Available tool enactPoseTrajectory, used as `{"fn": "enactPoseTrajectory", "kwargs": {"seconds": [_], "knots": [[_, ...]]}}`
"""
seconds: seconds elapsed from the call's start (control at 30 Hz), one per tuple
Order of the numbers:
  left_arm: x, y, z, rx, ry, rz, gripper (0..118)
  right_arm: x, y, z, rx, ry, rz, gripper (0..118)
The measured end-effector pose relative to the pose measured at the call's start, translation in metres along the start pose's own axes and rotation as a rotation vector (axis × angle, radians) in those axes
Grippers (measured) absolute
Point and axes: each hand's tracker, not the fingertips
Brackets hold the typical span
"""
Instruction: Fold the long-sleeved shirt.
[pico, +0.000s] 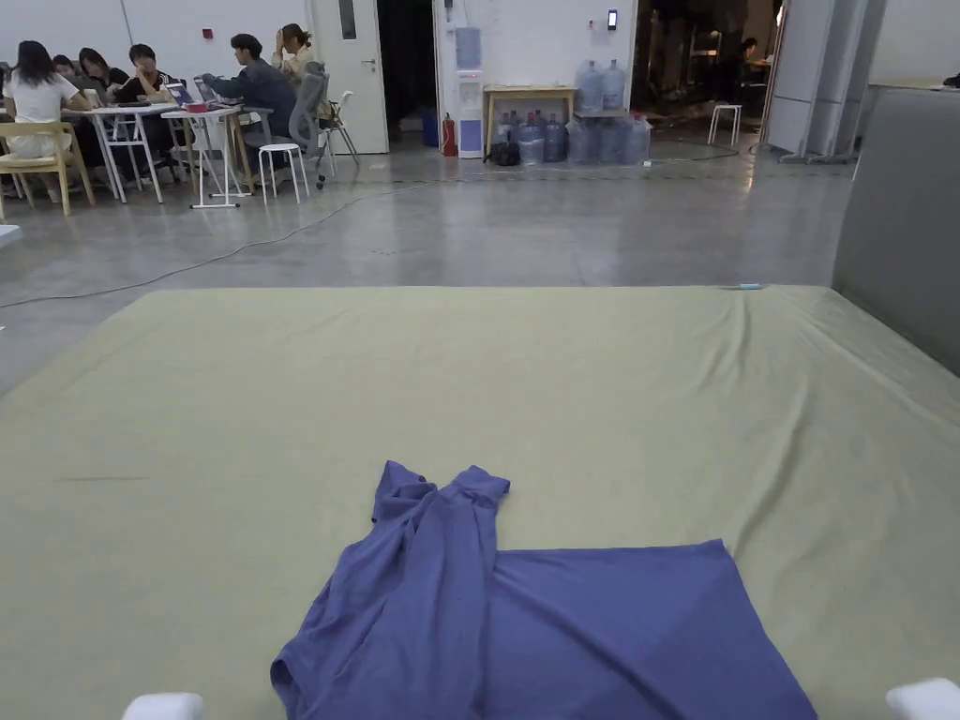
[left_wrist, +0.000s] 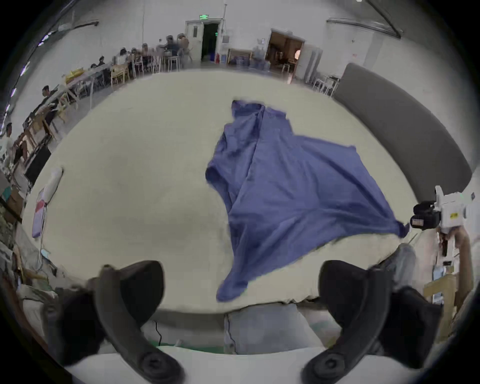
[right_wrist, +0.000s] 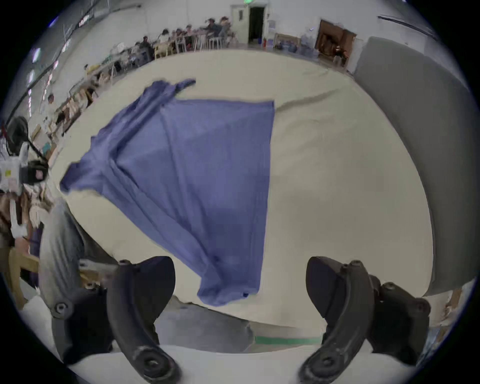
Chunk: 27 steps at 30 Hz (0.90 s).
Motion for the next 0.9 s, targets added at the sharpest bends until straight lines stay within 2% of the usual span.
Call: {"fn": "enactPoseTrajectory", "kwargs": {"seconds": [0.07,0.1,0.13,0.17,0.2,0.23,0.33,0.47,0.5,0.57,0.6,0.7,0.83,0.87,0.9], "knots": [[0.013,0.002,0.015,0.076,-0.018,-0.001,114,0.001,0.009,0.017,0.055,-0.003,-0.037,100],[0.017,0.007,0.018,0.066,-0.017,0.000,107,0.000,0.013,0.022,0.064,0.000,-0.056,81],[0.023,0.013,0.021,0.060,-0.011,0.002,78,0.000,0.019,0.028,0.090,-0.003,-0.059,48],[0.030,0.019,0.025,0.079,-0.016,-0.013,25,-0.002,0.023,0.031,0.116,-0.013,-0.044,8],[0.040,0.033,0.031,0.122,-0.020,-0.039,0,-0.006,0.026,0.030,0.119,-0.024,-0.037,0],[0.050,0.045,0.029,0.140,-0.008,-0.057,0,-0.009,0.029,0.029,0.142,-0.059,-0.033,0],[0.076,0.090,0.015,0.162,-0.072,-0.104,0,-0.010,0.038,0.017,0.124,0.024,-0.037,0],[0.118,0.170,-0.036,0.201,-0.124,-0.155,0,-0.017,0.057,0.004,0.117,0.051,-0.025,0],[0.125,0.190,-0.057,0.214,-0.133,-0.155,25,-0.017,0.060,0.001,0.117,0.051,-0.014,0],[0.139,0.234,-0.106,0.215,-0.158,-0.147,92,-0.020,0.070,-0.004,0.114,0.053,0.004,0],[0.161,0.246,-0.124,0.226,-0.130,-0.169,106,-0.019,0.073,-0.008,0.113,0.055,0.006,0],[0.187,0.286,-0.198,0.148,-0.086,-0.175,105,-0.014,0.080,-0.026,0.102,0.061,0.006,0],[0.214,0.310,-0.288,0.035,0.070,-0.206,104,-0.010,0.084,-0.039,0.088,0.064,0.007,0],[0.212,0.313,-0.304,-0.004,0.080,-0.226,101,-0.009,0.084,-0.043,0.085,0.066,0.000,0],[0.214,0.312,-0.316,-0.008,0.112,-0.220,94,-0.008,0.084,-0.046,0.078,0.069,-0.005,0]]}}
